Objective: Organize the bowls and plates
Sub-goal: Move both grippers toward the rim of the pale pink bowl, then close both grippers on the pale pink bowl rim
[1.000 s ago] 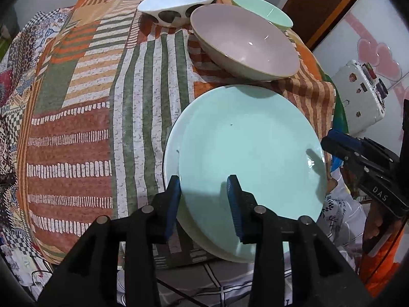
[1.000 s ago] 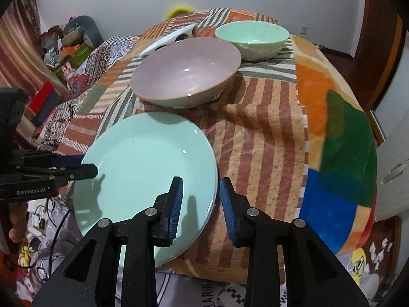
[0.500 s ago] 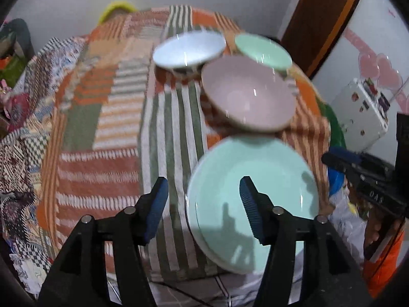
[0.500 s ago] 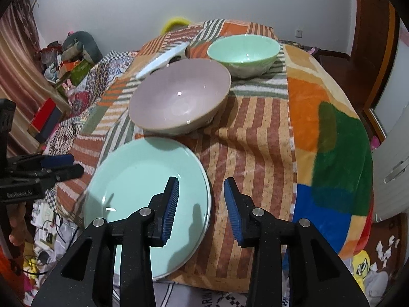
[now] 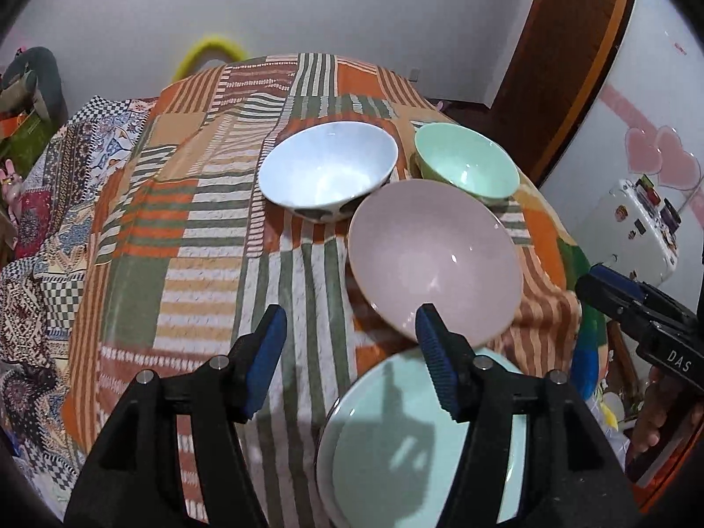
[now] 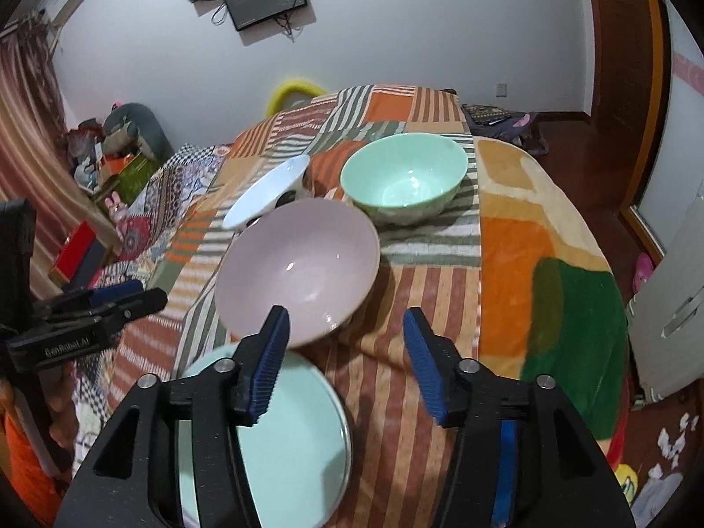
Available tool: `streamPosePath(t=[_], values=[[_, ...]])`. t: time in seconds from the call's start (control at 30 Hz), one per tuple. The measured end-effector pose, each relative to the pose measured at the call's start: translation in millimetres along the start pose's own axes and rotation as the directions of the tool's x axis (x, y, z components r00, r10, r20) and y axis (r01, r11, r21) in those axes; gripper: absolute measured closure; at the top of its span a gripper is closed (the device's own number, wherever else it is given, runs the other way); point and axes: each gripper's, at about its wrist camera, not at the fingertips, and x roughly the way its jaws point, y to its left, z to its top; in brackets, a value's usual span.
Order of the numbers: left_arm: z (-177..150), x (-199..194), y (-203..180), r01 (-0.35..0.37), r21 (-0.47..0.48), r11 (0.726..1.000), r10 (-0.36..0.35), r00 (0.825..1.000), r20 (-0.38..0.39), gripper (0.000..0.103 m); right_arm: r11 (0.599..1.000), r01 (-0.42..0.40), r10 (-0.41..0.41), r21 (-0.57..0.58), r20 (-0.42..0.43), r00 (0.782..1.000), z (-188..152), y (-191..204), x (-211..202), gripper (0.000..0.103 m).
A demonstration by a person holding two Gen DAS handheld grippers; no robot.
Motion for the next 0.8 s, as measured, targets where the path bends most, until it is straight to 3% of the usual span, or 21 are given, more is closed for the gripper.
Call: streamPosePath(t=[0.67,0.8], values=[[30.6,89.3,-1.3,0.040,-0.011,0.999,-0.041,0.997,-0.073,0.043,1.000,0.008,-0.006,0.022,-0.070,0.998,14.3,-14.1,64.9,0.048],[30.3,95.2,-2.6,0.049,-0.004,0.999,-0.049,0.997,-0.061,0.048,1.000,-0.004,0.006,0.024,-0.088,0.996,12.6,-16.5,72.5,0.049]])
